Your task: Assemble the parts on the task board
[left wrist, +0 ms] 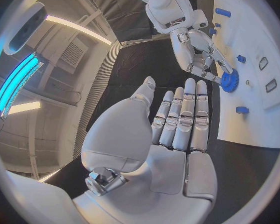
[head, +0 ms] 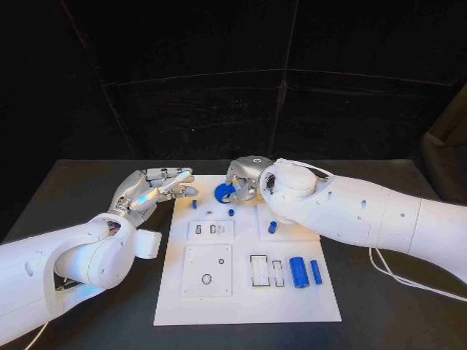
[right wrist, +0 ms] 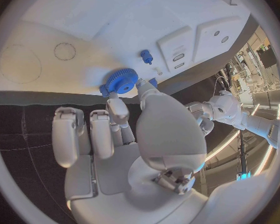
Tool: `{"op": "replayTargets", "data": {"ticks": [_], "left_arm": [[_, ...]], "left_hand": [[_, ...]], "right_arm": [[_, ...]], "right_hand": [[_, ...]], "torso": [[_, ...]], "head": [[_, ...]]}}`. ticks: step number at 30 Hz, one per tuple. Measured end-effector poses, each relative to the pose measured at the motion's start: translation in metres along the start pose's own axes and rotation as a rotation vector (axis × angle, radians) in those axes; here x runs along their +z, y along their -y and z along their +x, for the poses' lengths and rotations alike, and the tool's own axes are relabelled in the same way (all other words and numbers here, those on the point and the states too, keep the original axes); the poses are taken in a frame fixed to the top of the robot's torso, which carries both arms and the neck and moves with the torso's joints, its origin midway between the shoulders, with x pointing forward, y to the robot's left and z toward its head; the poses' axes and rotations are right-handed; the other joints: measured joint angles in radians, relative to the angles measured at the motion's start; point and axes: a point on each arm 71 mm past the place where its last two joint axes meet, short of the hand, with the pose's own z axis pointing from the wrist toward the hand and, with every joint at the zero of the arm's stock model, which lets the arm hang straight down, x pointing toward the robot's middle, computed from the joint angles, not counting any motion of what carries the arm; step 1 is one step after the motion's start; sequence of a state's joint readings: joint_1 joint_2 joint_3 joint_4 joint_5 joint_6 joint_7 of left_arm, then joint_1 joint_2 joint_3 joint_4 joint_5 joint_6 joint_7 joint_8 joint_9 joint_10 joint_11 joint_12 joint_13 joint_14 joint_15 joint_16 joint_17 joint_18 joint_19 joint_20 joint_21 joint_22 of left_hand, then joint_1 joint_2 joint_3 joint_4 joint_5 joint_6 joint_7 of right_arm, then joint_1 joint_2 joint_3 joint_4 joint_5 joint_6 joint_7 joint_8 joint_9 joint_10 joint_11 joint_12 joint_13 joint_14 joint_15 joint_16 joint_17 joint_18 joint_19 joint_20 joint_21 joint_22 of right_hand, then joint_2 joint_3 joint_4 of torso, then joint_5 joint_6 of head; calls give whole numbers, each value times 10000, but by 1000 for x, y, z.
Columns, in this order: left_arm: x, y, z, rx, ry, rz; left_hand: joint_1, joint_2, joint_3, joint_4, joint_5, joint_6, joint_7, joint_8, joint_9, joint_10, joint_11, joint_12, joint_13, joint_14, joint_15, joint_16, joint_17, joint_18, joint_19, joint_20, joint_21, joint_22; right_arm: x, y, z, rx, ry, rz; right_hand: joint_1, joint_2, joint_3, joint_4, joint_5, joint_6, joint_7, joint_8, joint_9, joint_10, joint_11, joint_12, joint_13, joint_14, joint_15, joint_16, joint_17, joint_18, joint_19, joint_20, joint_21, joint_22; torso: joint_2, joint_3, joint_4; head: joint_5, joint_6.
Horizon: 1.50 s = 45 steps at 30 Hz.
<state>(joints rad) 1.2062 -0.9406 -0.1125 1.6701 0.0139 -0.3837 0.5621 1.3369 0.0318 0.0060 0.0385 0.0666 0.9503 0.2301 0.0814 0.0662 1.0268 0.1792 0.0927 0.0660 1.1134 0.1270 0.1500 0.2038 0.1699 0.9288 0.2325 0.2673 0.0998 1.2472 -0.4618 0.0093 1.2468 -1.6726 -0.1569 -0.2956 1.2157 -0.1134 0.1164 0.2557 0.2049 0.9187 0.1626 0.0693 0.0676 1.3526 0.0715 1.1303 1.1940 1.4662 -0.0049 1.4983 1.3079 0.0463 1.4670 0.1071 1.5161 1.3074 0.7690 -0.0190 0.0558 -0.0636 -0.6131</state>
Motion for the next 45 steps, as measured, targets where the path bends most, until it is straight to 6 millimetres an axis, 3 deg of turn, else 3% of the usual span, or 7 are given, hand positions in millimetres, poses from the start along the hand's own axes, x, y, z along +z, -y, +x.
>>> {"op": "replayTargets", "data": {"ticks": [3, 18, 22, 29, 34, 38, 45], "left_arm": [[0, 0, 0, -3, -7, 1], [0, 0, 0, 8, 8, -2], [0, 0, 0, 8, 9, -3], [0, 0, -3, 34, 59, -6], [0, 0, -5, 54, 94, -6], [0, 0, -5, 62, 102, -6], [3, -1, -5, 64, 87, -2]], "left_hand": [[0, 0, 0, 0, 0, 0, 0, 0, 0, -13, 13, 0, 0, 0, 0, 1, 0, 0, 0, 0, 0, 1], [0, 0, -1, -56, 0, 0, 0, 0, 0, -13, 13, 0, 2, 0, 0, 1, -1, 0, 0, 0, 0, -10], [0, 0, -1, -56, 0, 0, 0, 0, 0, -13, 13, 0, 2, 0, 0, 1, -2, 0, 0, 0, 0, -10], [0, 0, -1, -56, 0, 0, 0, 0, 0, -13, 13, 0, 3, 0, 0, 1, -1, -1, 0, 0, 0, -9], [39, 39, 16, -73, 0, 0, 0, 0, 0, -13, 13, 0, 3, 0, 0, 1, 10, -1, 0, 0, 0, -12], [39, 39, 14, -126, 0, 0, 0, 0, 0, -13, 13, 0, 4, 0, 0, -38, 33, -2, 0, 0, 0, -21], [77, 77, 13, -126, 0, 0, 0, 0, 0, -13, 13, 0, 4, 0, 0, -38, 42, -2, 0, 0, 0, -20]], "right_arm": [[0, 0, 0, 46, -50, 1], [-3, 6, 0, 228, -54, 80], [-9, 12, -3, 451, 403, 0], [-43, 55, -16, 1544, 1658, -269], [-75, 108, -21, 2477, 1940, 24], [-93, 143, -23, 2934, 2069, 376], [-105, 173, -23, 3308, 2129, 586]], "right_hand": [[-81, 8, -184, 117, 243, -55, 55, 0, -6, 0, 0, 27, 23, -14, 15, 0, 0, 0, 1, 1, 0, 0], [-111, 52, -291, 132, 370, -86, 26, 0, -5, 35, 36, 193, 171, -14, 14, 47, -2, 1, 1, 0, 8, 0], [116, 274, -417, 6, 630, 115, -42, 0, 23, 200, -21, 478, 391, -14, 14, 50, -2, 1, 1, 0, 41, 0], [811, 282, -463, -432, 561, 219, -109, 0, 27, 232, -53, 533, 438, -14, 14, 48, -3, 0, 1, 0, 41, -1], [1327, 137, -481, -870, 510, 294, -100, 0, 26, 83, -86, 259, 264, -14, 14, -93, -3, -1, -63, -19, -40, 7], [1612, 25, -545, -1123, 510, 294, -100, 0, 12, 12, -90, 154, 165, -14, 14, -95, -4, 0, -93, -18, -99, 7], [1780, -7, -568, -1259, 510, 294, -100, 0, 8, 13, -90, 105, 113, -14, 14, -95, -4, -1, -93, -18, -99, 6]], "torso": [[0, 0, 0], [0, 0, 1], [0, 0, 8], [-12, 7, -11], [-26, 8, -61], [-26, 37, -112], [-12, 64, -123]], "head": [[-16, 0], [-19, -37], [-36, -33], [-19, 25], [-27, 83], [-50, 136], [-214, 157]]}}
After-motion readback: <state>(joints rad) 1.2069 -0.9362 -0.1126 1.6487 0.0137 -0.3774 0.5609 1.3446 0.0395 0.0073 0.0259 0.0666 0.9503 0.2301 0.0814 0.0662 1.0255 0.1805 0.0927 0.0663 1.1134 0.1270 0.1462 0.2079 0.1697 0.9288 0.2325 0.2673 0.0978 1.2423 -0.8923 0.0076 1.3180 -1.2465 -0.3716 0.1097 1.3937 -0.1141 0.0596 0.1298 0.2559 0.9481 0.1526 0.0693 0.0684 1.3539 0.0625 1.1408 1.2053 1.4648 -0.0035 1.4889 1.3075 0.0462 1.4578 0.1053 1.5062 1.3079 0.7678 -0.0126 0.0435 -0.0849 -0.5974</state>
